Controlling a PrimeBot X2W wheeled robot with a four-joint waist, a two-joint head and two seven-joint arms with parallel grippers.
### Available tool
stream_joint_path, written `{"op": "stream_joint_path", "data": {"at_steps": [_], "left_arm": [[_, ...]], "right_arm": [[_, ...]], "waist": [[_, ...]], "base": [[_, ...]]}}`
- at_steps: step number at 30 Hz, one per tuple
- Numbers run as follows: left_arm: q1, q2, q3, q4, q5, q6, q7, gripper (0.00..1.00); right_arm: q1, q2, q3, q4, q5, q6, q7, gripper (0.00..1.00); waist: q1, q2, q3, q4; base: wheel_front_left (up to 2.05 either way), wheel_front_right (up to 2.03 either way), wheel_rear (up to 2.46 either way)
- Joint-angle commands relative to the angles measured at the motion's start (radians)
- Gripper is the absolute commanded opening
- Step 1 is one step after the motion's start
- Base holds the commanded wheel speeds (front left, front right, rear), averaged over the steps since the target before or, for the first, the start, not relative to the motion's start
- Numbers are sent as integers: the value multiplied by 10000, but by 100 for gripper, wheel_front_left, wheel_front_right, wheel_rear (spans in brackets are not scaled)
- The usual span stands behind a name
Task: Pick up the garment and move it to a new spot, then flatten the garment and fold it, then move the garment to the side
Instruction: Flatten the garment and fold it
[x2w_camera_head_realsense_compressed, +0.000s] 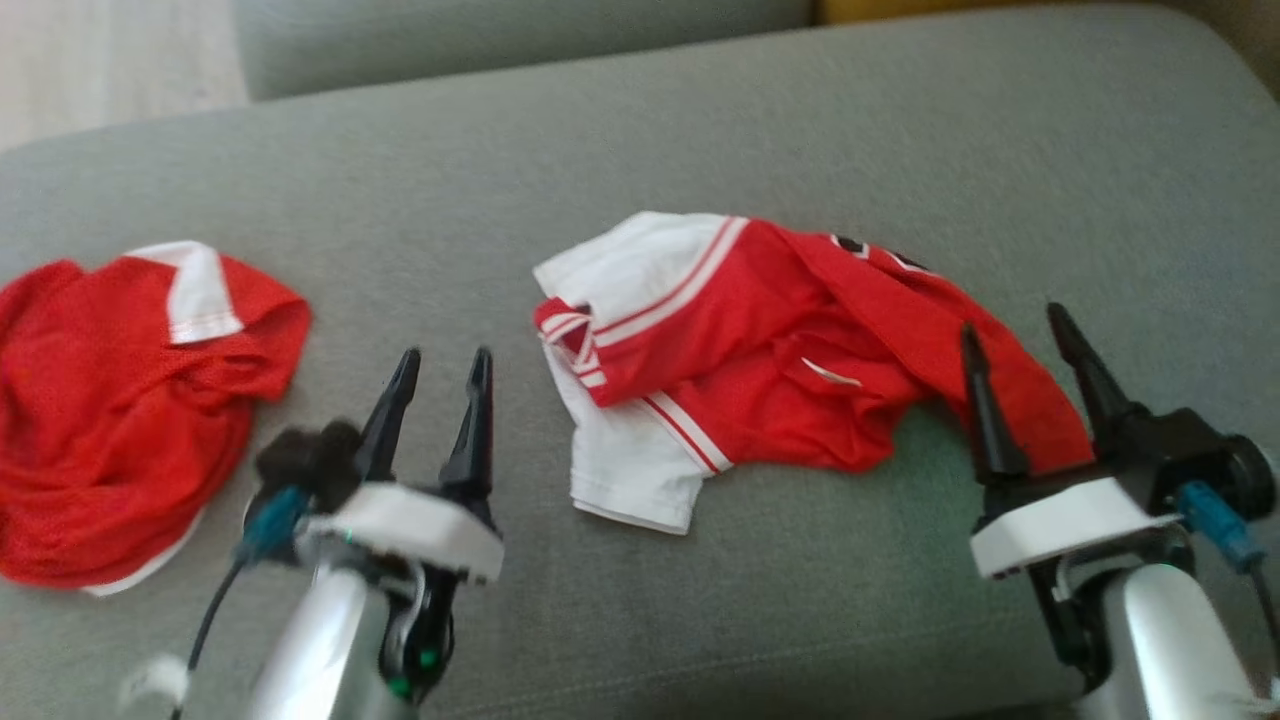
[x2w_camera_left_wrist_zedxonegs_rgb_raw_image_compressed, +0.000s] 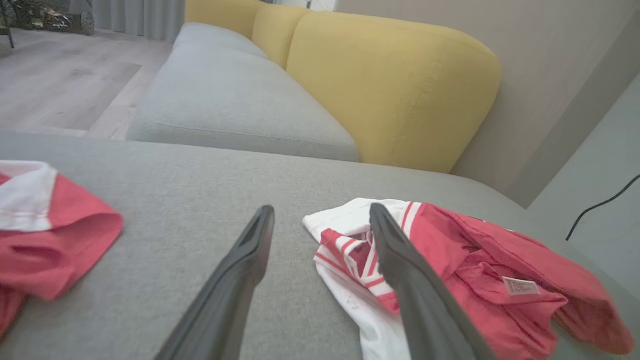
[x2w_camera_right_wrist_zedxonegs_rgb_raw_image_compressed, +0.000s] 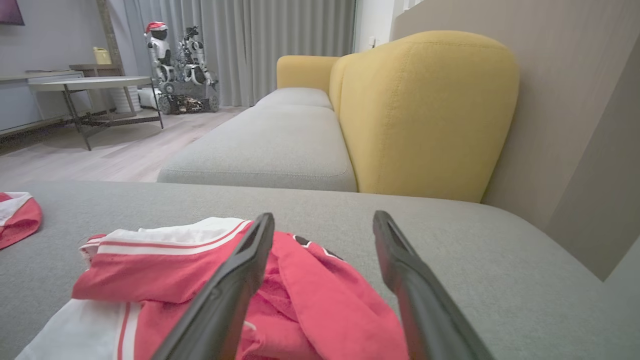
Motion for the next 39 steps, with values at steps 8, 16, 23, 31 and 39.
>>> {"op": "stream_joint_path", "data": {"at_steps": [8, 16, 23, 31, 39], "left_arm": [[-3522, 180, -194, 2206, 292, -282, 1232, 100], [-5852, 771, -878, 4756, 1219, -249, 2817, 100], [-6904, 1137, -1330, 6157, 1747, -288, 3024, 100], [-7324, 1018, -1684, 7157, 1576, -839, 3046, 24], [-7377, 957, -2043, 7537, 1274, -1050, 2794, 0]], "right_arm": [[-811, 114, 770, -593, -99, -7, -287, 100], [-948, 231, 1131, -503, -85, -7, -493, 100], [-1080, 274, 1321, -279, 9, -7, -735, 100], [-1174, 282, 1224, 24, 162, -7, -915, 100], [-1339, 283, 1008, 203, 121, -7, -963, 100]], "waist": [[0, 0, 1264, -1024], [0, 0, 1947, -1545], [0, 0, 2337, -1786], [0, 0, 2448, -1844], [0, 0, 2174, -1742]], "base": [[0, 0, 0], [0, 0, 0], [0, 0, 0], [0, 0, 0], [0, 0, 0]]}}
